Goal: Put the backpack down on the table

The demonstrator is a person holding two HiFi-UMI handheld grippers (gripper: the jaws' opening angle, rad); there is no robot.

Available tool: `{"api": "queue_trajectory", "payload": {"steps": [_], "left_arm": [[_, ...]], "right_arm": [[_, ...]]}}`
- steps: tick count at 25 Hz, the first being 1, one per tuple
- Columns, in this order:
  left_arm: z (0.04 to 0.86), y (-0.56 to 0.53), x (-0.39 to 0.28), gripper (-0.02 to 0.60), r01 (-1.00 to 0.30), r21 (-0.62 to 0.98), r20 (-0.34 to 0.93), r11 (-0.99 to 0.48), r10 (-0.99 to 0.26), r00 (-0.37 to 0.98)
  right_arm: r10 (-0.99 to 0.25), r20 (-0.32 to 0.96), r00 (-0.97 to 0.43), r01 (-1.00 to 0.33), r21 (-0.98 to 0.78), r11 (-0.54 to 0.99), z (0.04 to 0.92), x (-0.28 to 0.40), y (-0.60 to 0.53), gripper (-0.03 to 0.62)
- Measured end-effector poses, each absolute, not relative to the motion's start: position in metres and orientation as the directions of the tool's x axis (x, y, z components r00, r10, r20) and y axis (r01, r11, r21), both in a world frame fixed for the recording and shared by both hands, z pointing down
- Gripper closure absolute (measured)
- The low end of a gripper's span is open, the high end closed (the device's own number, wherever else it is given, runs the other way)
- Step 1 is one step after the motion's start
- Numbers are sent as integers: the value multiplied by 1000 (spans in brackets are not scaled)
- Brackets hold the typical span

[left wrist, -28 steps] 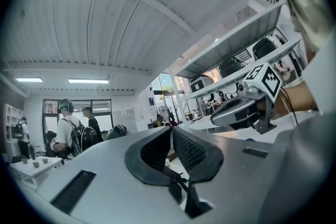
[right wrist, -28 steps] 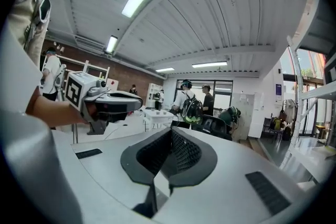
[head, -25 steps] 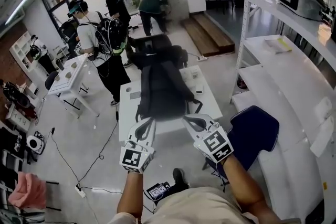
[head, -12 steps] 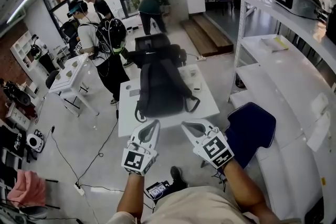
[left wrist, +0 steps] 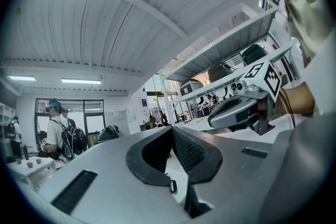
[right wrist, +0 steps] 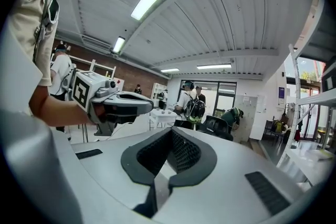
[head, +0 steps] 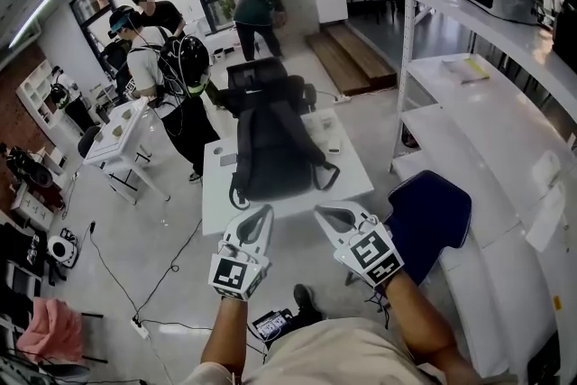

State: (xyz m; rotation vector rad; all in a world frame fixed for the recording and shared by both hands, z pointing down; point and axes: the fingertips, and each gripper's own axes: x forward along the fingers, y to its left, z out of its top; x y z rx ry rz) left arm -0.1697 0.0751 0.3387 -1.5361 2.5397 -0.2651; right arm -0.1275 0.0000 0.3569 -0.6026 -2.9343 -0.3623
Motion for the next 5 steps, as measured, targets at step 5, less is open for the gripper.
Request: {"api": "queue_trajectory", "payload": {"steps": [5], "left_arm": [[340, 67, -165, 566, -864, -233, -40, 447, -892, -450]], "right_arm": [[360, 173, -917, 391, 202, 898, 358, -122, -9, 569]]}}
